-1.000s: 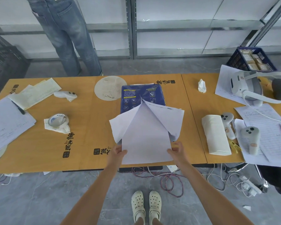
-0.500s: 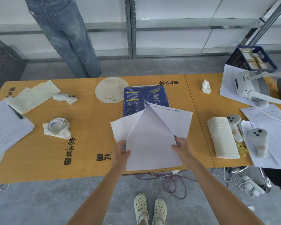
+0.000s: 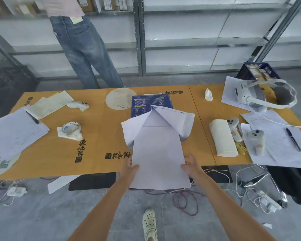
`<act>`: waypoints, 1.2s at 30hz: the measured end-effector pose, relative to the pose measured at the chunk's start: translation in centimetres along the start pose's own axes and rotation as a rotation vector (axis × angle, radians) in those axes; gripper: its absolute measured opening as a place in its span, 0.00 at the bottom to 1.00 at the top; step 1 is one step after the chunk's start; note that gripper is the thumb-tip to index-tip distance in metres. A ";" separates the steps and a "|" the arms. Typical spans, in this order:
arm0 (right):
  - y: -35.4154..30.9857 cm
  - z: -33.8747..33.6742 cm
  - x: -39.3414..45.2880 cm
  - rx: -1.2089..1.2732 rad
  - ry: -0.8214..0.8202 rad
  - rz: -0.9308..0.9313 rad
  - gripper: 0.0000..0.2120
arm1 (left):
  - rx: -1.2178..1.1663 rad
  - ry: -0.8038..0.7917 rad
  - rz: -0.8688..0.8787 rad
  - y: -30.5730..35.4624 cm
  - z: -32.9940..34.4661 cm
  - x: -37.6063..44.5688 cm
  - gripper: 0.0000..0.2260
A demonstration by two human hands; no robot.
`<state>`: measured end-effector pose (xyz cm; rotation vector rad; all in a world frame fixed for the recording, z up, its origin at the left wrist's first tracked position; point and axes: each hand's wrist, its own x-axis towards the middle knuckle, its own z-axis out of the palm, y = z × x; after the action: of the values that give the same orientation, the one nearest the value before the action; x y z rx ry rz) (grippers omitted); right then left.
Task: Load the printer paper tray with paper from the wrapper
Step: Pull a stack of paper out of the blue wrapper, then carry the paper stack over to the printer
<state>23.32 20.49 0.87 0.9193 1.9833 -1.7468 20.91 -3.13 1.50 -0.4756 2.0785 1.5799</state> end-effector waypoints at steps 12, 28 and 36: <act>-0.5 -0.9 -4.8 0.153 -0.022 -0.089 0.15 | -0.056 0.038 0.133 1.0 -0.7 -5.6 0.12; -4.4 1.7 -10.8 0.250 -0.277 -0.415 0.35 | -0.387 -0.018 0.194 2.8 -7.1 -9.8 0.31; -5.2 7.6 -10.7 0.026 -0.191 -0.403 0.31 | -0.167 0.101 0.220 0.7 -11.2 -8.4 0.32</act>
<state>26.52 10.36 10.17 0.3533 2.1264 -1.9847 25.61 -13.89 9.23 -0.4017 2.1437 1.9041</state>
